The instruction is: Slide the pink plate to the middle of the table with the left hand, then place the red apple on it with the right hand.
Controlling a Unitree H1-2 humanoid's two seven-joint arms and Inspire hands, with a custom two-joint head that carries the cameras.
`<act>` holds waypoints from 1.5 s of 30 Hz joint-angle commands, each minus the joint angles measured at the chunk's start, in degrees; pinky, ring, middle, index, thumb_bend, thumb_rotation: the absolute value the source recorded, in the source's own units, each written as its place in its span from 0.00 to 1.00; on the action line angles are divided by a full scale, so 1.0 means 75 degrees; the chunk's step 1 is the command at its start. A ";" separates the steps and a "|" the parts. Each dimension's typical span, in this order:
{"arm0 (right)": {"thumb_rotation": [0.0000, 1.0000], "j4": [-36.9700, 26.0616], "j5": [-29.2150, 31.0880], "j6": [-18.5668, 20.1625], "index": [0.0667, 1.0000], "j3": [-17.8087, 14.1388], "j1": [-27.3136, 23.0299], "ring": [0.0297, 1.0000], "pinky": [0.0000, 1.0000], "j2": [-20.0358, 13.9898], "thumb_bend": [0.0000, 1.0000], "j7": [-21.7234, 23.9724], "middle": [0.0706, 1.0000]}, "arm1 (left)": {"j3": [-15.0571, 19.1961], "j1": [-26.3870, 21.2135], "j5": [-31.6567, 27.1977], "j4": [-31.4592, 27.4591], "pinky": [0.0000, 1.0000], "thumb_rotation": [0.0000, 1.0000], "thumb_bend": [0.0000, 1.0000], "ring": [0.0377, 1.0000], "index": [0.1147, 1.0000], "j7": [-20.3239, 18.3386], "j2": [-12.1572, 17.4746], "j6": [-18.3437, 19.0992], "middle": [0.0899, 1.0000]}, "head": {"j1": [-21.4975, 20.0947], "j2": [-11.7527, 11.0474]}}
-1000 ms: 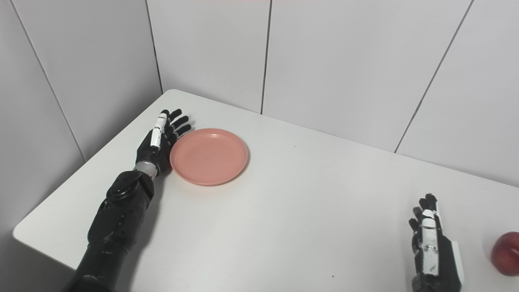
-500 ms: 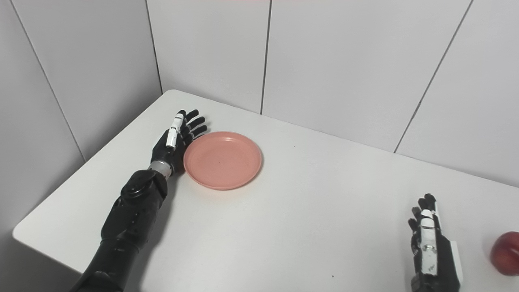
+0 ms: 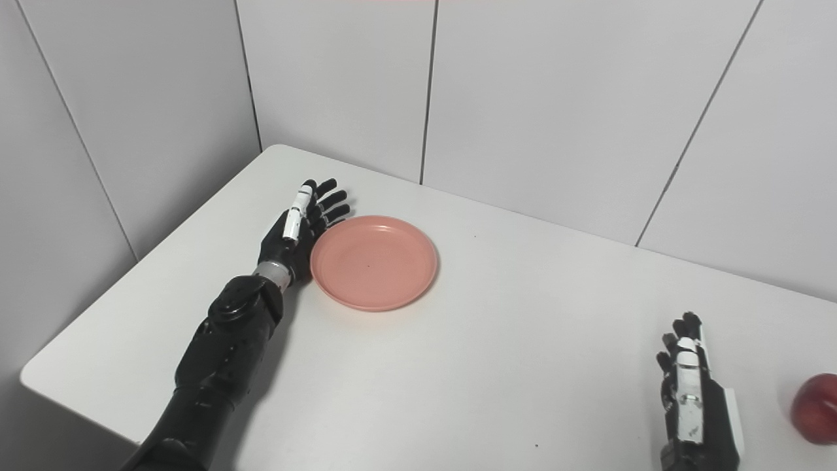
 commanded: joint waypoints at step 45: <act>1.00 -0.0152 -0.0187 -0.0255 0.99 0.0054 -0.0201 0.98 1.00 0.0247 0.17 -0.0110 0.99 | -0.1194 0.0353 0.0471 -0.0555 0.83 1.00 0.34 0.84 0.82 -0.0586 -0.0938 0.0696 0.84 | -0.0707 0.0334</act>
